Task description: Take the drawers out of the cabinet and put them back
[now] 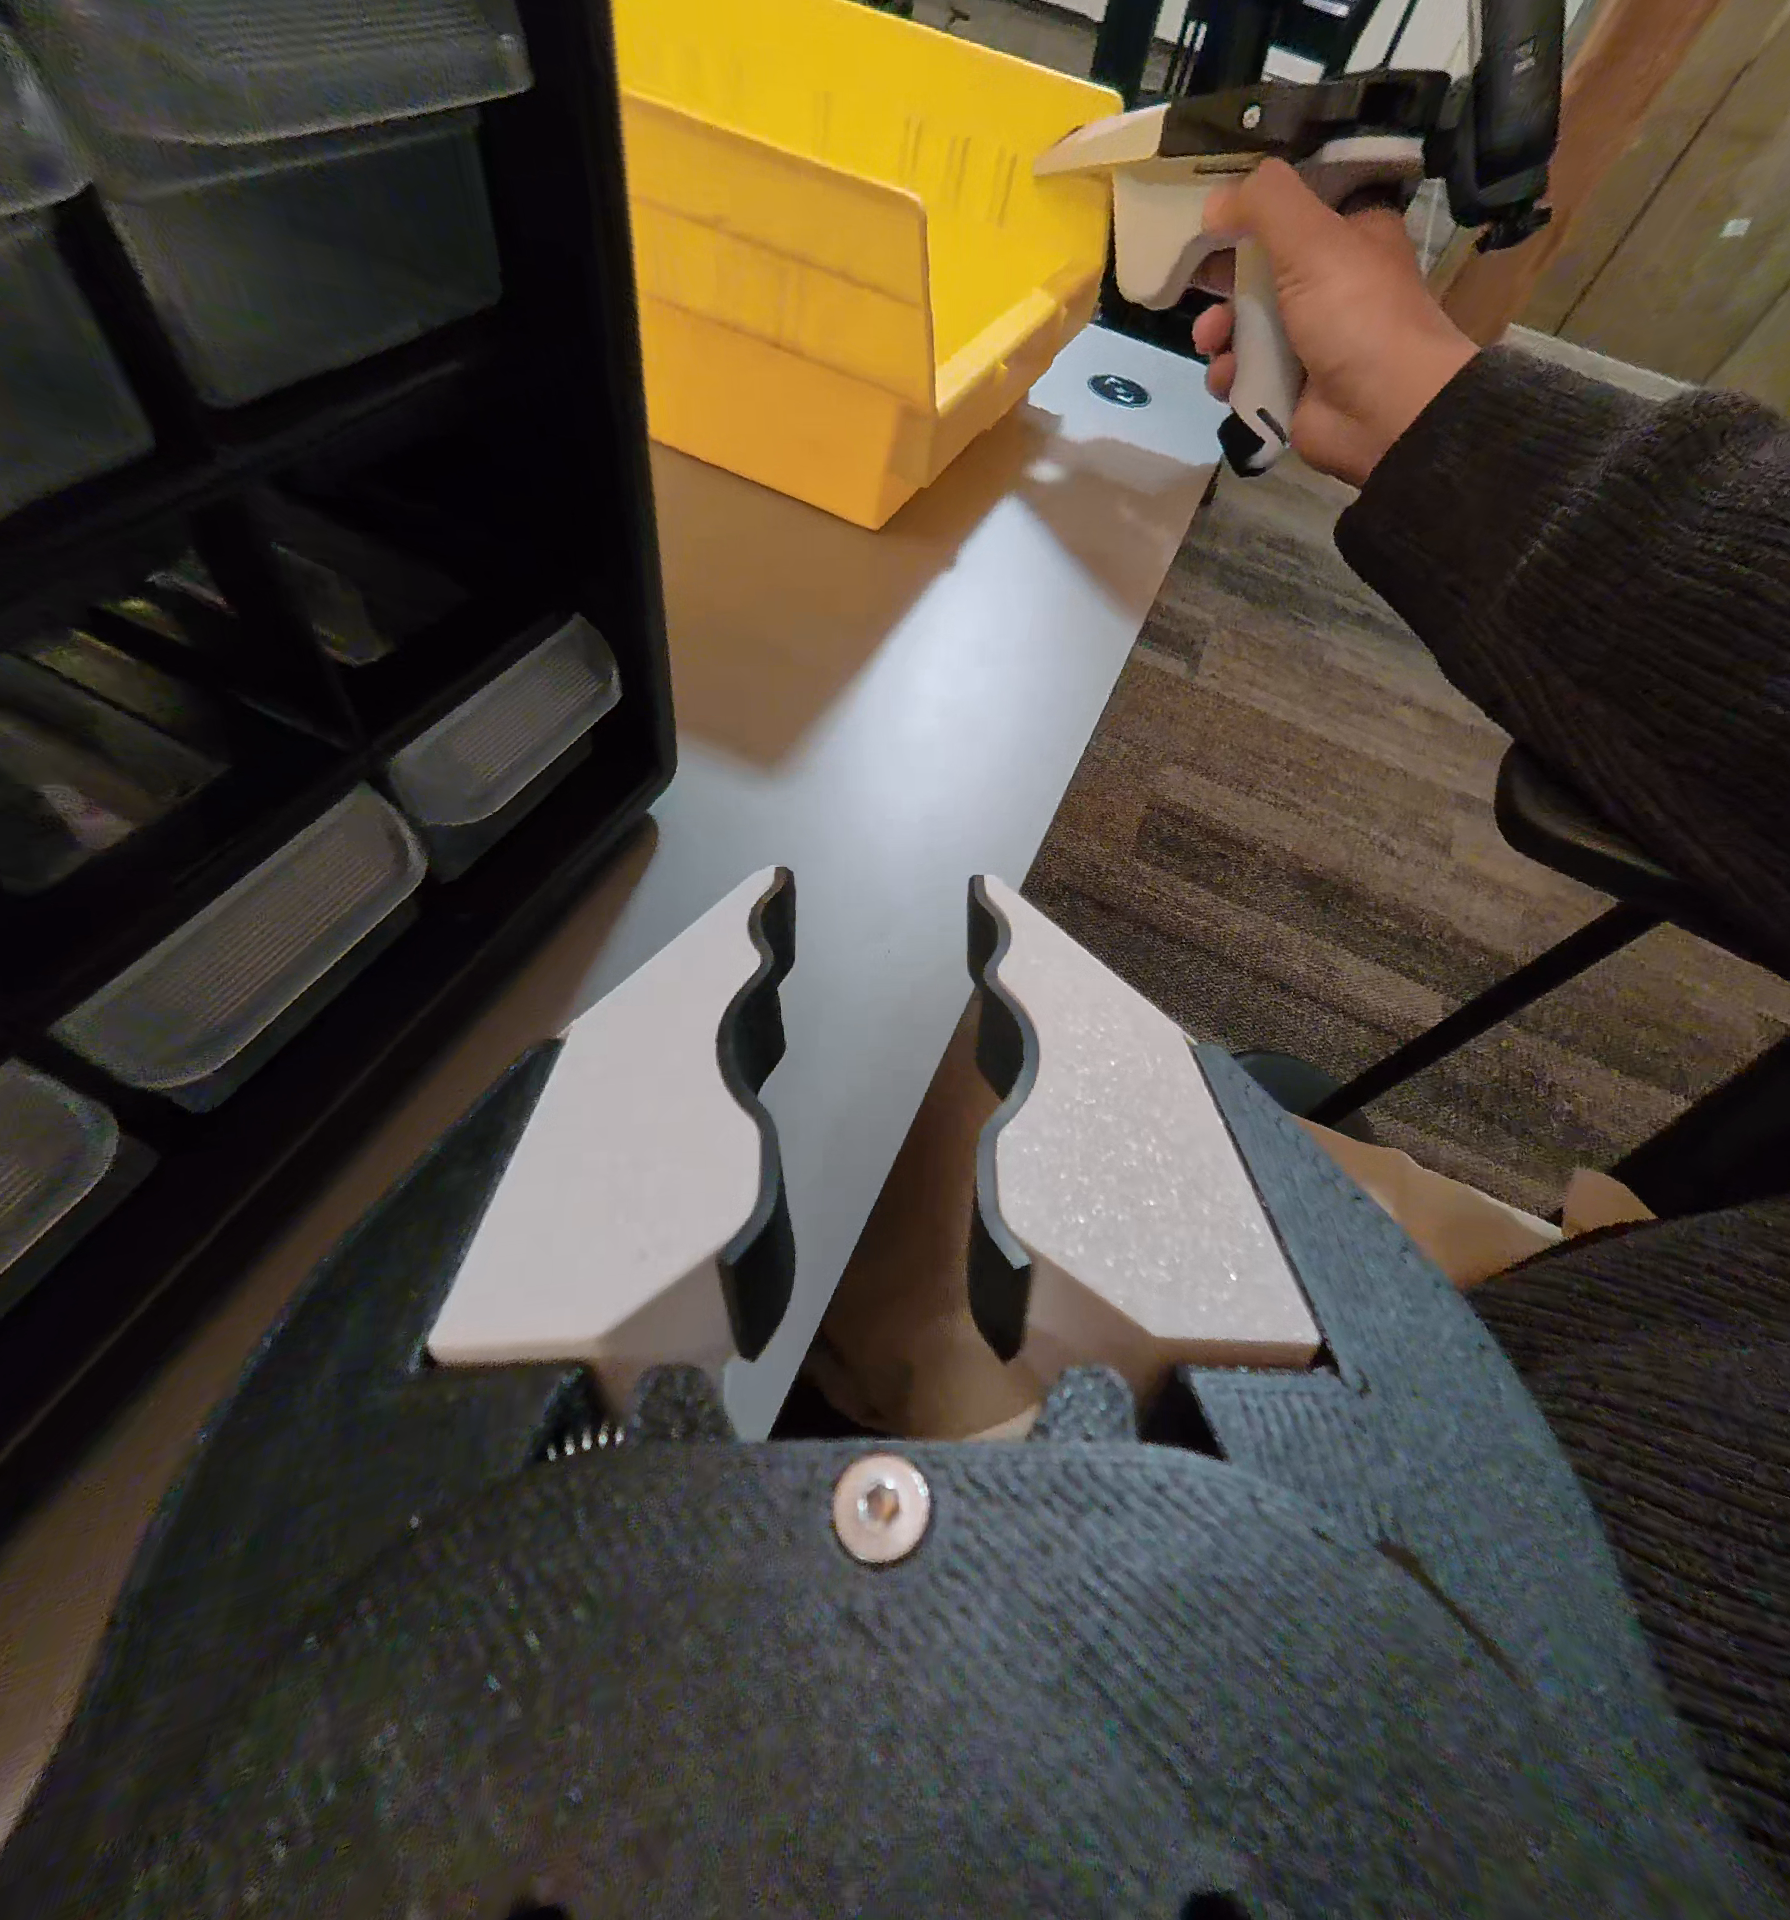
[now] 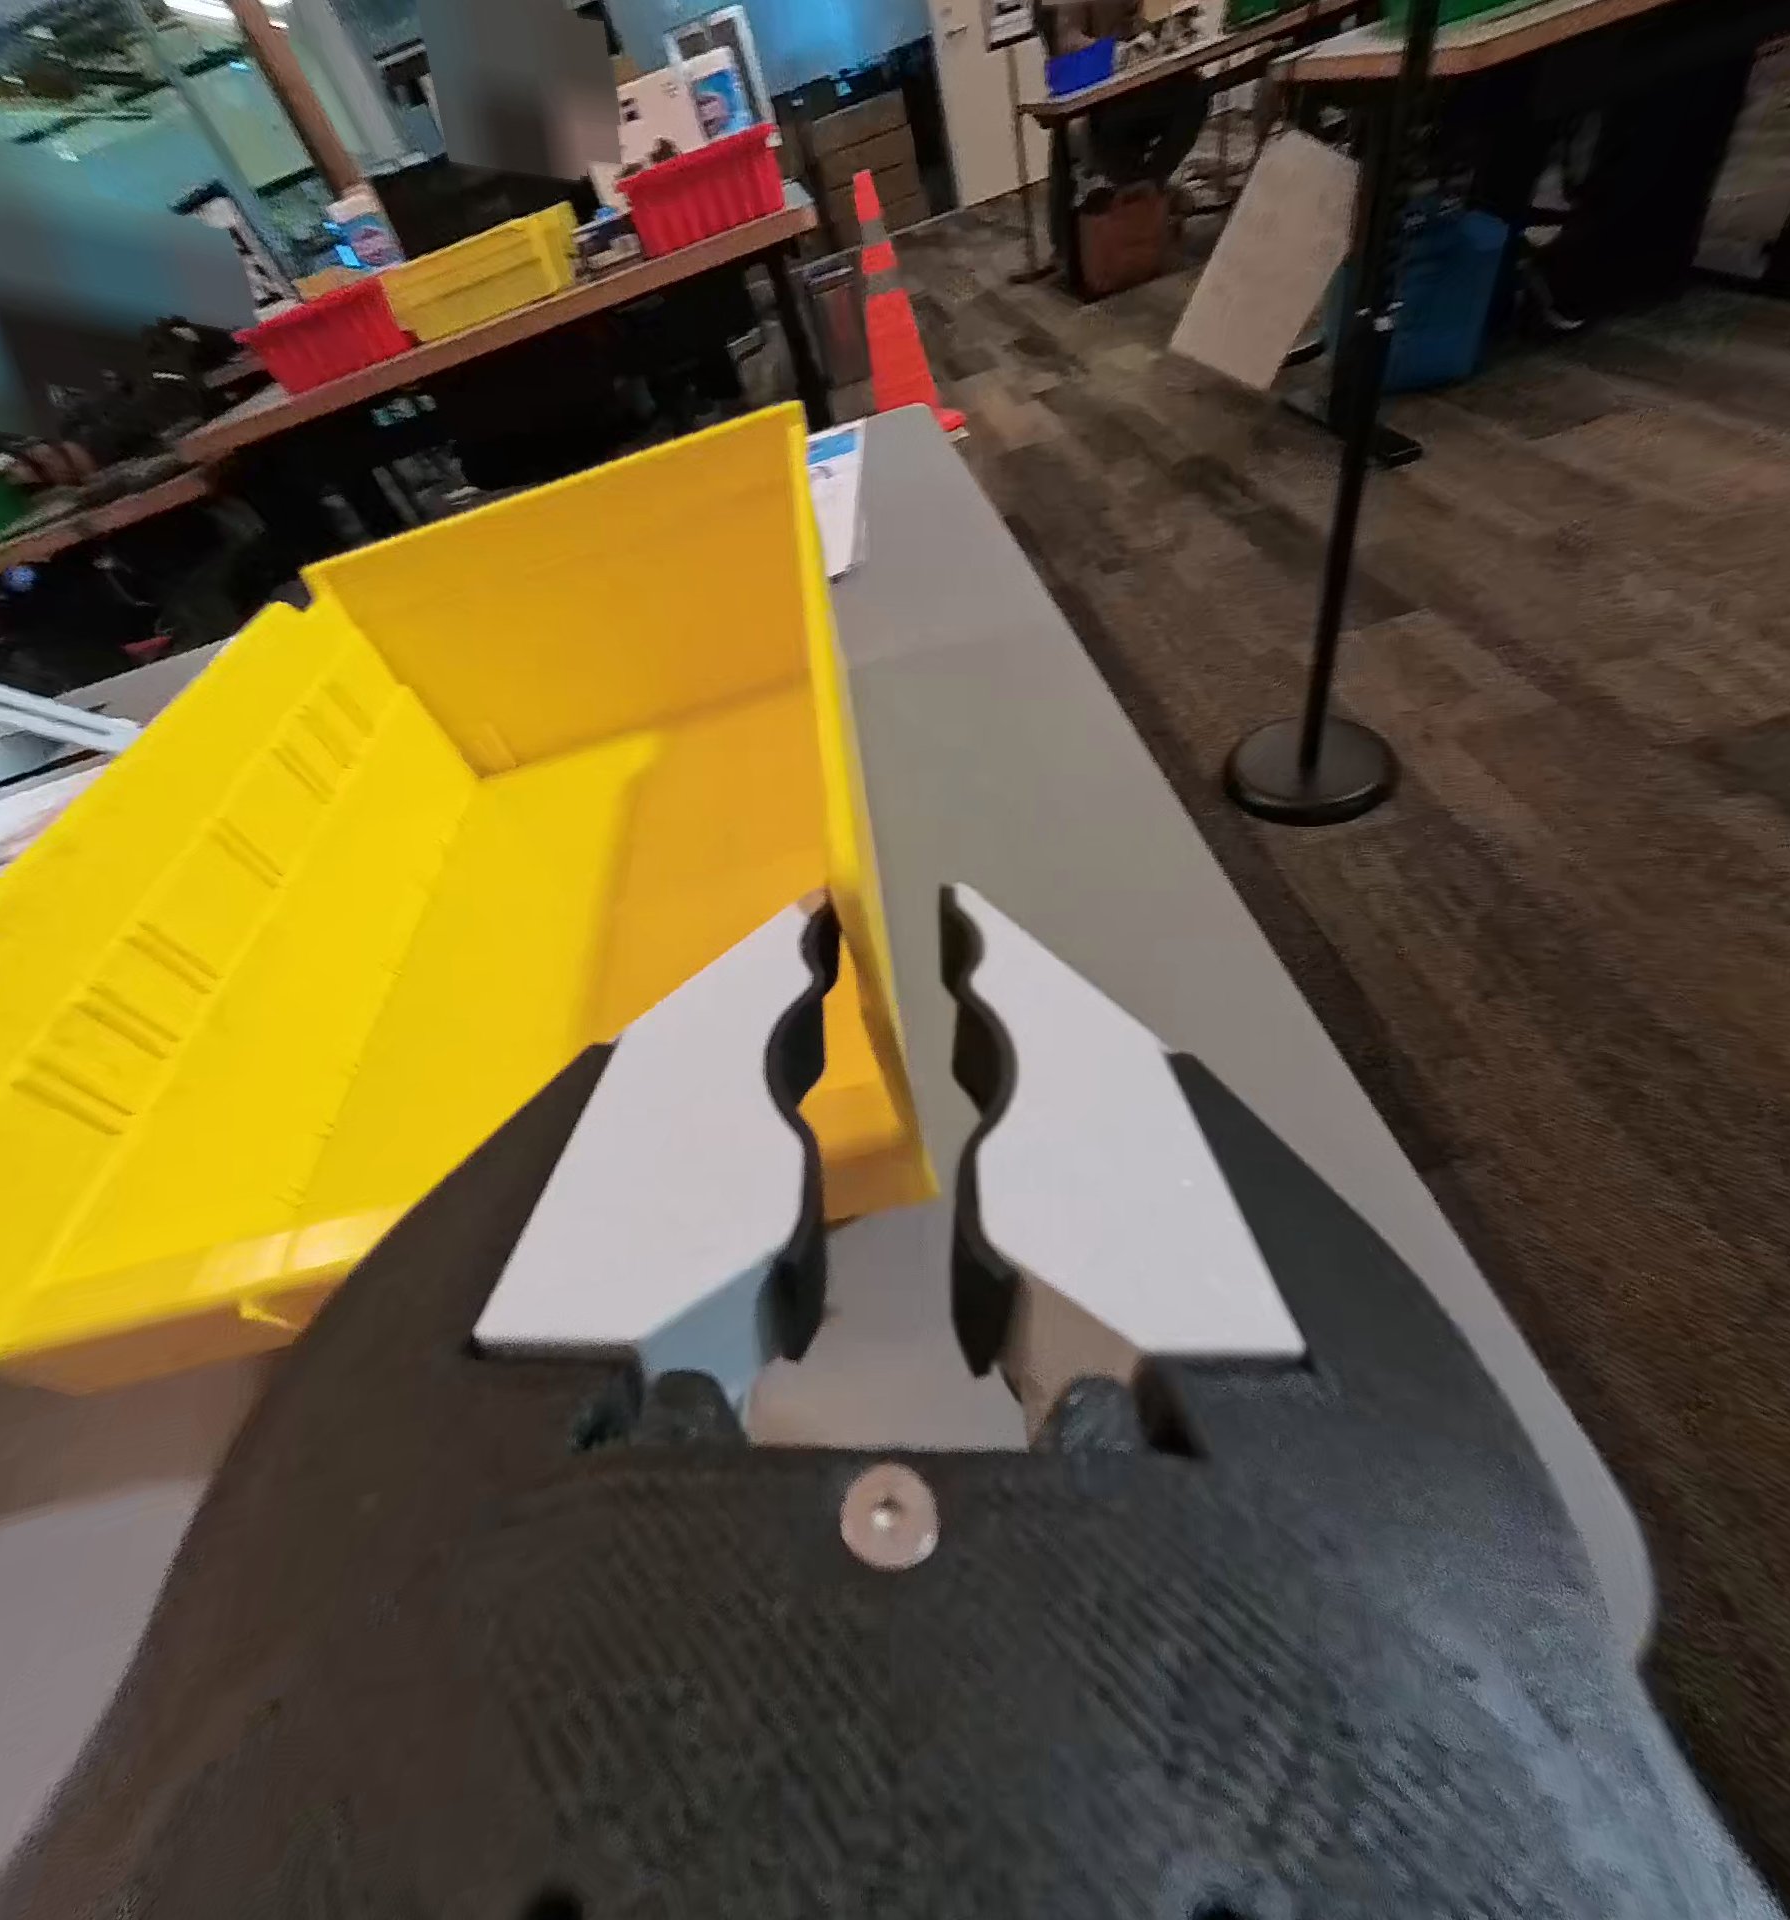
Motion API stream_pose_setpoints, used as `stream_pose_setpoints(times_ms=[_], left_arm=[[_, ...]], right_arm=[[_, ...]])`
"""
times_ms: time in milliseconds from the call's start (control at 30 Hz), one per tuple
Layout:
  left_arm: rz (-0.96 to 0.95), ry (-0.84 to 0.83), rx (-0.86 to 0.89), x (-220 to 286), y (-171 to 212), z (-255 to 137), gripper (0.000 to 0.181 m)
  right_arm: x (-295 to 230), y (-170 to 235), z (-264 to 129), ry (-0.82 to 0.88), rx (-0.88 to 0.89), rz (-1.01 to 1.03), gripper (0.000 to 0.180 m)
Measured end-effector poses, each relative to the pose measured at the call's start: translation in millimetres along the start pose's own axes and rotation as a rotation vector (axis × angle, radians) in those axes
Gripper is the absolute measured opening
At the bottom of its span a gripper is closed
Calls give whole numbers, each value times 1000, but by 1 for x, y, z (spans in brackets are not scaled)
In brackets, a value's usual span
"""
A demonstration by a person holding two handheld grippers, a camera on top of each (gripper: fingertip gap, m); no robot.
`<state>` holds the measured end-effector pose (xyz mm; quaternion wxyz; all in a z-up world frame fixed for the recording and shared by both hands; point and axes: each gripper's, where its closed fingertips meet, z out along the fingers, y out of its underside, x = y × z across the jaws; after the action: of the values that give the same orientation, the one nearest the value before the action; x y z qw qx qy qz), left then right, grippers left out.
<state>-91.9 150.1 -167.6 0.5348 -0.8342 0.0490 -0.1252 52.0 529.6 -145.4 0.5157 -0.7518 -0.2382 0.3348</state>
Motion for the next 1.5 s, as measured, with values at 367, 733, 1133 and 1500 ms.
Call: stream_pose_setpoints(times_ms=[367, 733, 1133, 1500], left_arm=[[30, -12, 9, 2, -4, -2, 30], [126, -114, 367, -16, -76, -100, 31], [229, -908, 7, -205, -16, -404, 17], [-300, -703, -700, -314, 142, -463, 25]], right_arm=[[-62, -107, -72, 58, 430, -262, 23], [-353, -161, -134, -715, 635, -346, 22], [-492, 82, -177, -1343, 87, -488, 18], [-490, 135, -175, -1386, -129, -457, 17]])
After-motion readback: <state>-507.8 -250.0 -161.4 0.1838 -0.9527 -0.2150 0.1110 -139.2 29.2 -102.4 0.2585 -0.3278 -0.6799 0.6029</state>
